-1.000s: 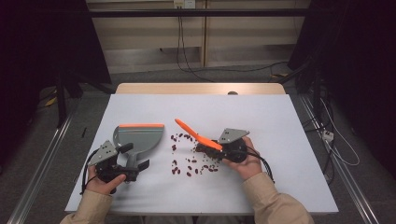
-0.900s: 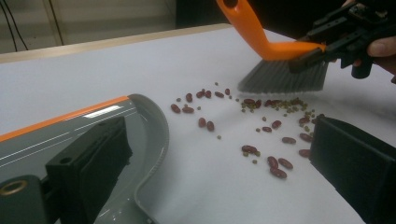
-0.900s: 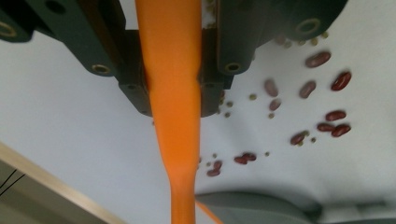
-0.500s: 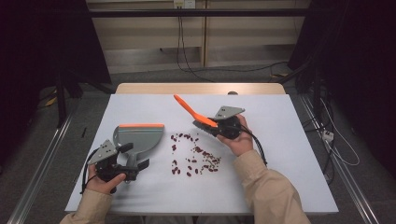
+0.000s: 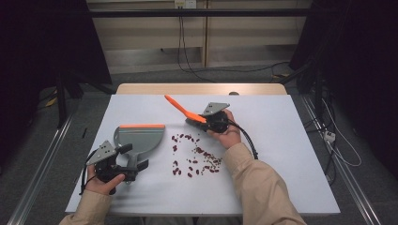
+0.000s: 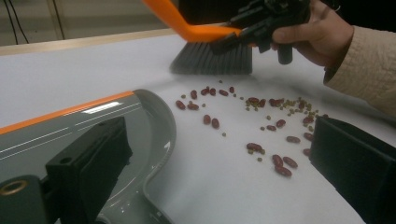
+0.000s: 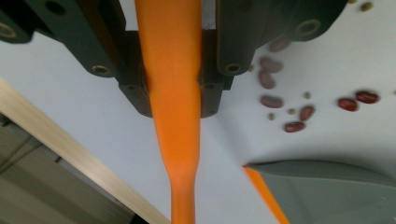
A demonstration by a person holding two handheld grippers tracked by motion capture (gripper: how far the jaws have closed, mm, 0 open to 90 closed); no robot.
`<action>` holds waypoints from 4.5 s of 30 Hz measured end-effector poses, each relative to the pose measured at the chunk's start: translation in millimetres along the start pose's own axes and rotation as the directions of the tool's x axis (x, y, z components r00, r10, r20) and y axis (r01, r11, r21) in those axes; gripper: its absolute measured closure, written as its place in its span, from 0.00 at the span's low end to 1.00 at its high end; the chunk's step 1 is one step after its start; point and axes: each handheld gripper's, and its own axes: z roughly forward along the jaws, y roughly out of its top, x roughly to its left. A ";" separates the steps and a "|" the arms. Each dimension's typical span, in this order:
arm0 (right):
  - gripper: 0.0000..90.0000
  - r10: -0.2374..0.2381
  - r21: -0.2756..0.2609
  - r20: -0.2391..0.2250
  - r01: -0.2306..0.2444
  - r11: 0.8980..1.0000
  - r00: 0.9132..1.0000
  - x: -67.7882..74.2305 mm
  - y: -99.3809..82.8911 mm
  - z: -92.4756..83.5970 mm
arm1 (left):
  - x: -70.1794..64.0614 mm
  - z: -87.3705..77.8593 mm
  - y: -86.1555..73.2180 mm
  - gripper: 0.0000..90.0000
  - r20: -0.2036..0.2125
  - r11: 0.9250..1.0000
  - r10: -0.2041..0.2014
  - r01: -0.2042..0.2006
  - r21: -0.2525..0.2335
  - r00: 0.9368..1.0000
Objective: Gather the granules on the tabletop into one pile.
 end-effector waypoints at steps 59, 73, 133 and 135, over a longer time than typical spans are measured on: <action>0.79 -0.060 -0.068 -0.118 0.053 0.996 0.991 24.0 9.7 -29.4 | -0.4 -1.4 1.9 0.05 -0.036 1.000 -0.006 0.006 -0.003 0.999; 0.79 -0.123 -0.036 -0.091 0.121 0.992 0.988 20.5 24.3 18.1 | 1.1 -1.1 -0.2 0.05 -0.038 1.000 -0.011 0.011 0.001 0.999; 0.79 -0.004 -0.111 -0.191 -0.018 0.994 0.981 65.1 15.0 -46.7 | -0.6 -1.2 1.6 0.05 -0.031 1.000 0.006 -0.005 0.008 0.999; 0.79 0.053 -0.117 -0.174 -0.074 0.990 0.983 66.4 18.1 -51.2 | -0.4 -1.1 1.4 0.05 -0.030 1.000 0.008 -0.007 0.008 1.000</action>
